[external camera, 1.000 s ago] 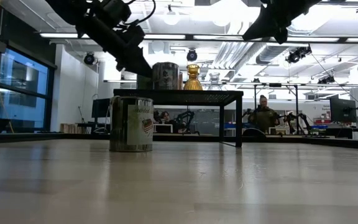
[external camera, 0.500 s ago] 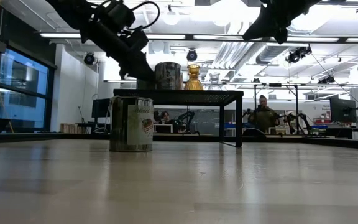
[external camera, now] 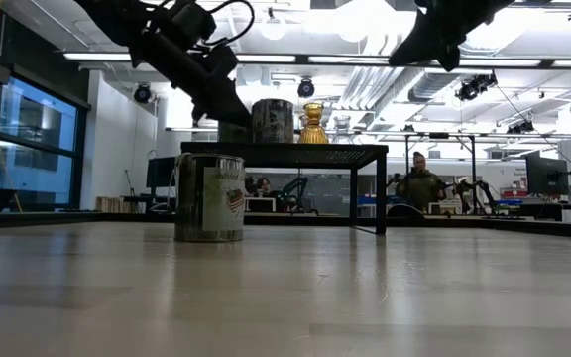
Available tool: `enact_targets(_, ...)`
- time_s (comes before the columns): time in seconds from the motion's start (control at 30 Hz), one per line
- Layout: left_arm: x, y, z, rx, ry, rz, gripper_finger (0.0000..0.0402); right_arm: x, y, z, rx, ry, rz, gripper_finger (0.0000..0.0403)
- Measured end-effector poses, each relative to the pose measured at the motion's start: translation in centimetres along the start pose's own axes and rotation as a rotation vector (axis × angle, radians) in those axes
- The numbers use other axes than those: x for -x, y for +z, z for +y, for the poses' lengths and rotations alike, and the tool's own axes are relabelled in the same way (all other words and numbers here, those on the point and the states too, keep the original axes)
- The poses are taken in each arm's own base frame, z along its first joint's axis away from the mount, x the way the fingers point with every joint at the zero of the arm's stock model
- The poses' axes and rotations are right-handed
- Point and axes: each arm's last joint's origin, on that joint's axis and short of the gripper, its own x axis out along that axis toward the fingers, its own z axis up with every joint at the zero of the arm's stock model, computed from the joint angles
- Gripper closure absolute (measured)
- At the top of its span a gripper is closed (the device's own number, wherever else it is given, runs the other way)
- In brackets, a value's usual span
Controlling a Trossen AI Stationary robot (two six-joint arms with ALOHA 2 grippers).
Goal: Pick & Place candle stick holders
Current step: Adjust the silver scented candle can on the shelf, then put the green candle holder on the shelf
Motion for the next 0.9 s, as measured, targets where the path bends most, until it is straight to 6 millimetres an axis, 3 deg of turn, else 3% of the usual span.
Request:
enact_targets(0.27, 1.3, 2.3, -0.1, 0.015, -0.001, 0.092, 0.0309, 0.0, -0.2, 0.0, 0.002, 0.01, 0.021, 0.0403)
enact_targets(0.6, 4.5, 4.1, -0.5, 0.119, 0.009, 0.33, 0.0309, 0.7, -0.2, -0.1, 0.0, 0.011, 0.012, 0.0403)
enact_targets(0.9, 8.7, 5.3, -2.2, 0.12, 0.062, 0.262, 0.0309, 2.0, -0.5, -0.2, 0.002, 0.074, 0.036, 0.0402)
